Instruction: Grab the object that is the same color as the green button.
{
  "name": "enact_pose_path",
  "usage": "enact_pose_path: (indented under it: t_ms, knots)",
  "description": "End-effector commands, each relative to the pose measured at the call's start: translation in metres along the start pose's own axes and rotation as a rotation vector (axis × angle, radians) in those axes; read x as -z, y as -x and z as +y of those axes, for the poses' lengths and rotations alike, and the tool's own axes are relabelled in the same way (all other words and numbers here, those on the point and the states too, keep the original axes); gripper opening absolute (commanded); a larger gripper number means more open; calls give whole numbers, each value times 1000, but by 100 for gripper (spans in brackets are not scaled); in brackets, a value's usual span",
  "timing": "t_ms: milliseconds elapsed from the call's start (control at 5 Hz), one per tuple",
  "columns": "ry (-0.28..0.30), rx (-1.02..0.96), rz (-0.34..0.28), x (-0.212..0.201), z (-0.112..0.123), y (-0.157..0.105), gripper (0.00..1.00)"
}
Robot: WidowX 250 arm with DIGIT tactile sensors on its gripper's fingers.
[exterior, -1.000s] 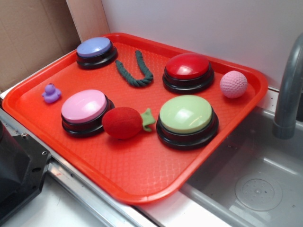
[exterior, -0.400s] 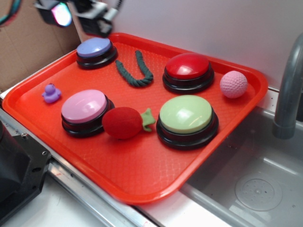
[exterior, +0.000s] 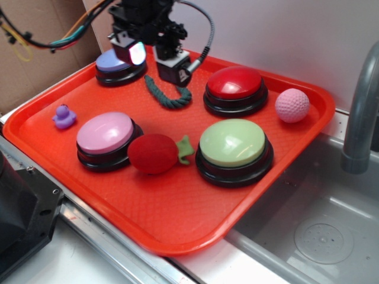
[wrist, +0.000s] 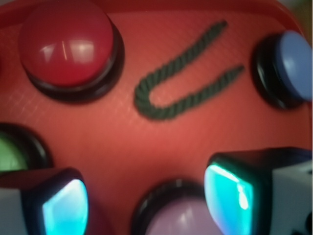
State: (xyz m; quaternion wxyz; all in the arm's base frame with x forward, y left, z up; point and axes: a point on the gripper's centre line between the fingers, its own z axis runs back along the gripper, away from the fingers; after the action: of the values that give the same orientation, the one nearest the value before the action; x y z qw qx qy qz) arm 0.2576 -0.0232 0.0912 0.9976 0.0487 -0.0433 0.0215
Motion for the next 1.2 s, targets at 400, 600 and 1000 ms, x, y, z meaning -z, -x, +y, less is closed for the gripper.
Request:
enact_pose_path:
  t_ms: [400, 600, 1000]
  knots:
    - [1, 354, 45, 54, 16, -22, 100]
    - [17, 347, 48, 67, 16, -25, 100]
    - [72, 283, 32, 84, 18, -37, 100]
